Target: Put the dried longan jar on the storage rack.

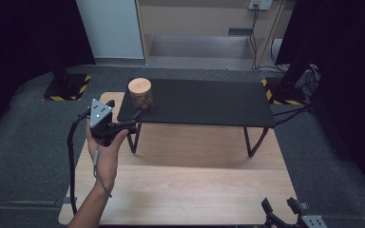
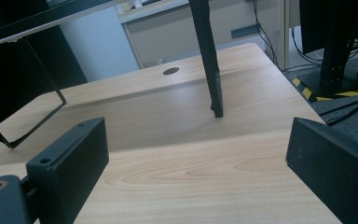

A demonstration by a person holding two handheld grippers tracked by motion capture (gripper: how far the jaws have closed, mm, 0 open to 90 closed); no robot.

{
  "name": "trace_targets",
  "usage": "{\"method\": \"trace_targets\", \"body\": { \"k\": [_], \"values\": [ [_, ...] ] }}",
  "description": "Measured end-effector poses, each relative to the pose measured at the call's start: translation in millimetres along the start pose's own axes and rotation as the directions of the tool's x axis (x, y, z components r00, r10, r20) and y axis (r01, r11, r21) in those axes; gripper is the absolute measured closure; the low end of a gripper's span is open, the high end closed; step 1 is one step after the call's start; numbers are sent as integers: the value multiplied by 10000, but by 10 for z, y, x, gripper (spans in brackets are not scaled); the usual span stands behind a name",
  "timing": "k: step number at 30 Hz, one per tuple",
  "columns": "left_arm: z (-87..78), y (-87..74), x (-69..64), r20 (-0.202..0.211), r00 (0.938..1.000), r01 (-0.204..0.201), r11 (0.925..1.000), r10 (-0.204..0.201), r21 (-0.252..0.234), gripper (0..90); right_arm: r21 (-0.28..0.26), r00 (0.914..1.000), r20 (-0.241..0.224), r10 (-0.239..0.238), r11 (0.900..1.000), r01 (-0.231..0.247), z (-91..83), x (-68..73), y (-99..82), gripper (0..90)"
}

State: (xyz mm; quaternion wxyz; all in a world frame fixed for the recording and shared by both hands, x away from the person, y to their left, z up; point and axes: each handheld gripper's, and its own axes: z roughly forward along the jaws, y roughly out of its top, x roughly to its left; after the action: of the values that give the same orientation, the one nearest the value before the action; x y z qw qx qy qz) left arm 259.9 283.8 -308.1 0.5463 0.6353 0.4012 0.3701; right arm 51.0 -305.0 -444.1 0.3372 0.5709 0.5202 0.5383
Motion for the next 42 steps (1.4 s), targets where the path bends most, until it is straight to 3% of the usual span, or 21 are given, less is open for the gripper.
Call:
{"method": "trace_targets", "body": {
  "k": [7,9,12,18,28,33,38,42],
  "values": [
    [-136,11,-67,173,9998,-24,9999,27,-162,30,-15,9999,-105,-50,10000,50,33,13,11,57],
    [-180,-33,-86,62,9999,127,9994,-125,-333,36,2,9999,-125,-54,10000,54,37,17,12,57],
    [-222,-87,-56,72,9992,405,9989,-404,-225,34,1,9999,-142,-62,10000,62,43,18,8,57],
    [-347,-246,-109,-272,9989,373,9991,-378,-183,34,58,9998,-185,-66,10000,68,58,20,0,56],
    [-586,-527,-111,-315,9953,914,9957,-918,-147,34,59,9989,-294,-364,9993,366,113,27,55,55],
    [-716,-671,-188,-404,9949,933,9956,-929,64,33,33,9985,-378,-401,9992,402,147,40,69,55],
    [-860,-794,-283,-602,9960,685,9972,-666,291,33,62,9983,-408,-419,9991,422,163,47,70,55],
    [-976,-898,-312,-625,9947,849,9954,-821,439,33,103,9984,-412,-388,9992,393,168,45,61,54]
  ]
}}
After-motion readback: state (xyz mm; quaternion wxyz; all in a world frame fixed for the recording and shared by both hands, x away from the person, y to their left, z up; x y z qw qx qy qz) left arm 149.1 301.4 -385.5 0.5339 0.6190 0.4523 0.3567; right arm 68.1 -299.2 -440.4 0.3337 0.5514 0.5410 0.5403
